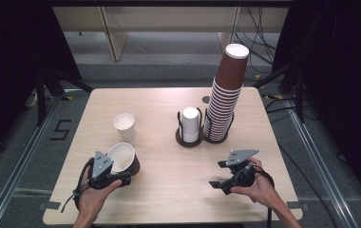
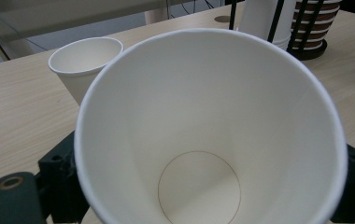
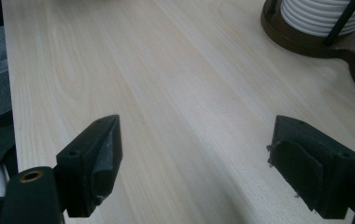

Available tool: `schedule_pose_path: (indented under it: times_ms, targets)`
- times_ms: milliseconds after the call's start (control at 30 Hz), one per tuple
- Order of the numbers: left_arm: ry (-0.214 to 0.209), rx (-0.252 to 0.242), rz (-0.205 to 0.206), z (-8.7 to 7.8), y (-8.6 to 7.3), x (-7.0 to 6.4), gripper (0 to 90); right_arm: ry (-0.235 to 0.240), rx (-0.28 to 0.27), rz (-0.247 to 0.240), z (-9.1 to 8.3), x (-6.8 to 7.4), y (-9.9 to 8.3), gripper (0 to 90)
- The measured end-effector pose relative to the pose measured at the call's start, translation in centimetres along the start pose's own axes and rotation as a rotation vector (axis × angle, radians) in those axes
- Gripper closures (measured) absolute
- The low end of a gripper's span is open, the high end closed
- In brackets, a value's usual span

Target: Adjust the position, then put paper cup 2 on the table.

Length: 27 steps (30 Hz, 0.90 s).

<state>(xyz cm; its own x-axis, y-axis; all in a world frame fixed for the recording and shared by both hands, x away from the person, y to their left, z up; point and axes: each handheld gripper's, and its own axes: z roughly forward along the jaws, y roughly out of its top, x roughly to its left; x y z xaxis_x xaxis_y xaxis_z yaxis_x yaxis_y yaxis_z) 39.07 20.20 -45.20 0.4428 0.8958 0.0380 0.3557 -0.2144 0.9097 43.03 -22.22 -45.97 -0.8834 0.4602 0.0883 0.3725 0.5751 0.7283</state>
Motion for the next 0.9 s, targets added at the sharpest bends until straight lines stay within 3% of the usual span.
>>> schedule_pose_path:
  times_ms: [167,467,900]
  targets:
    - [0.009,0.012,-0.024,0.4,0.1,0.4,11.3,0.001,-0.001,0.005,-0.1,0.0,0.0,18.1]
    - [0.051,0.061,-0.029,1.7,0.5,1.5,11.3,0.000,-0.001,0.015,-0.1,0.1,-0.2,18.1]
    - [0.101,0.105,-0.054,2.8,1.2,3.9,11.3,-0.005,-0.004,0.025,-0.5,-0.3,-0.7,18.0]
